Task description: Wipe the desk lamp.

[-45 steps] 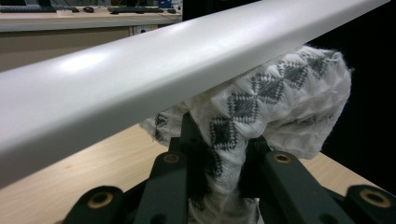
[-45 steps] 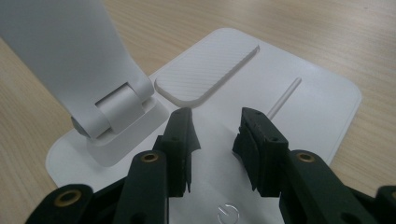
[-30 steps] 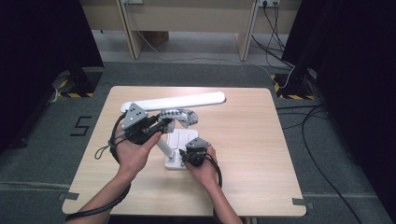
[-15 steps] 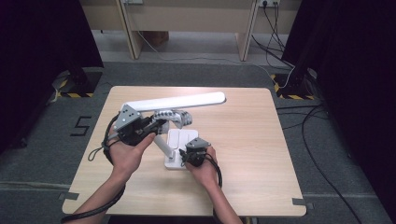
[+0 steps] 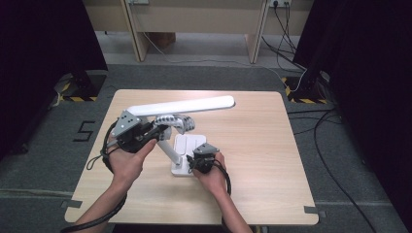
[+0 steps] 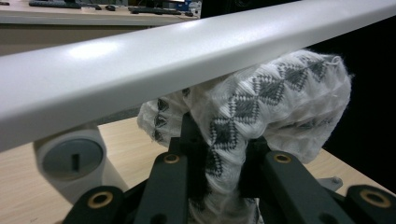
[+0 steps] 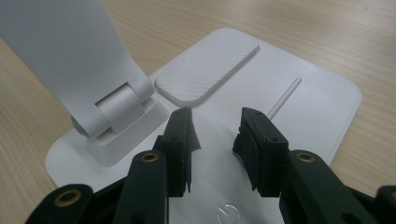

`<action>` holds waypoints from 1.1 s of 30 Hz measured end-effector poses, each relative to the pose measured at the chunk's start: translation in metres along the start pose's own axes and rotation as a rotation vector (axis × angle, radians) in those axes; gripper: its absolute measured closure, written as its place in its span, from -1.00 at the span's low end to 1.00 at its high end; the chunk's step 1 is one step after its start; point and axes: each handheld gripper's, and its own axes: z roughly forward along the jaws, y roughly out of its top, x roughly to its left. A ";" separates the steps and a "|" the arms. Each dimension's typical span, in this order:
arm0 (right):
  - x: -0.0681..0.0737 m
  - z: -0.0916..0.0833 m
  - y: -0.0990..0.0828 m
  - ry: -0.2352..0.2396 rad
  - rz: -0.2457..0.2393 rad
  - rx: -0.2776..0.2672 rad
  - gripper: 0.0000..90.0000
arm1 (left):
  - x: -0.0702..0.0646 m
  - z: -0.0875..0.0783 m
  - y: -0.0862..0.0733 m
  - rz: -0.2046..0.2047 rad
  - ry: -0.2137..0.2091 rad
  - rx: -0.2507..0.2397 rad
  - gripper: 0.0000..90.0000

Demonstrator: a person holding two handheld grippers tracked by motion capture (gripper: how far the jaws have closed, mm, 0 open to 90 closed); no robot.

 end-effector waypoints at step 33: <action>0.000 0.000 0.001 0.002 0.000 0.002 0.44 | 0.015 -0.017 -0.010 -0.064 0.010 -0.027 0.69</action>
